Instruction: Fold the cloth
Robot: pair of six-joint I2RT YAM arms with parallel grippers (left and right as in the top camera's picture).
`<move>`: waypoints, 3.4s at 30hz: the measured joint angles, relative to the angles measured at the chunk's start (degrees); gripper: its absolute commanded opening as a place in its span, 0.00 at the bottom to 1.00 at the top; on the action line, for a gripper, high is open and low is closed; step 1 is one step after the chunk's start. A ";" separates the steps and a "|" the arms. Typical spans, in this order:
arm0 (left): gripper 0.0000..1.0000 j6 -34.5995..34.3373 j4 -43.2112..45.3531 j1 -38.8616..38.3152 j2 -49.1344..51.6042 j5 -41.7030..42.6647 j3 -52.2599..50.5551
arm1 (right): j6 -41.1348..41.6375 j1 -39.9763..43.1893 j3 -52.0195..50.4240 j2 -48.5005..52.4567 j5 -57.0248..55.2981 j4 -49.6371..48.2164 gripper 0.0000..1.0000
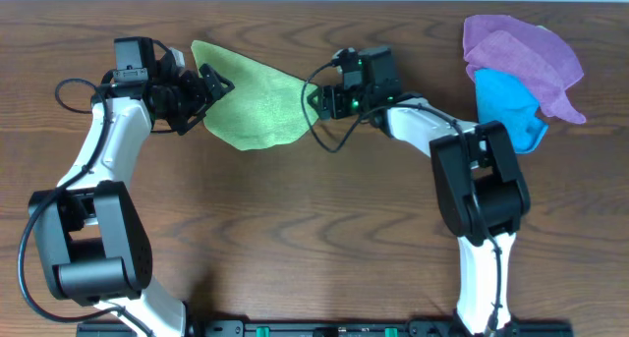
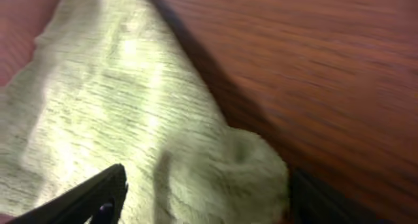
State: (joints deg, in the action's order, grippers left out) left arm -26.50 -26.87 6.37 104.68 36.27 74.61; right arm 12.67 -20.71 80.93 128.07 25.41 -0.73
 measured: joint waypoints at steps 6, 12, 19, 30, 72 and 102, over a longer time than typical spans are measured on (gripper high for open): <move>0.95 0.00 -0.02 0.02 0.00 0.02 0.00 | 1.55 -2.82 0.11 0.92 1.27 0.13 0.22; 0.95 0.00 -0.07 0.02 0.00 0.04 0.00 | 4.26 -2.89 0.07 0.42 3.15 4.76 0.01; 0.95 0.00 -0.07 0.07 0.00 0.39 0.00 | 5.09 -2.89 -0.66 -10.16 3.23 16.57 0.01; 0.95 0.00 -0.11 0.17 0.00 1.95 0.00 | 8.35 -4.66 -0.61 -30.05 -0.20 25.70 0.66; 0.95 3.69 -6.16 0.17 0.00 2.56 0.00 | -7.19 -11.41 -0.66 -15.06 -13.53 40.17 0.67; 0.96 4.13 -6.27 0.17 0.00 2.56 0.00 | -7.50 -11.41 -0.66 -11.43 -15.80 35.67 0.01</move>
State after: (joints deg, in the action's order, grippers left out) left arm -22.37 -33.15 6.55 104.68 38.83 74.61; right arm 5.17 -32.12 80.27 116.64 9.61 34.94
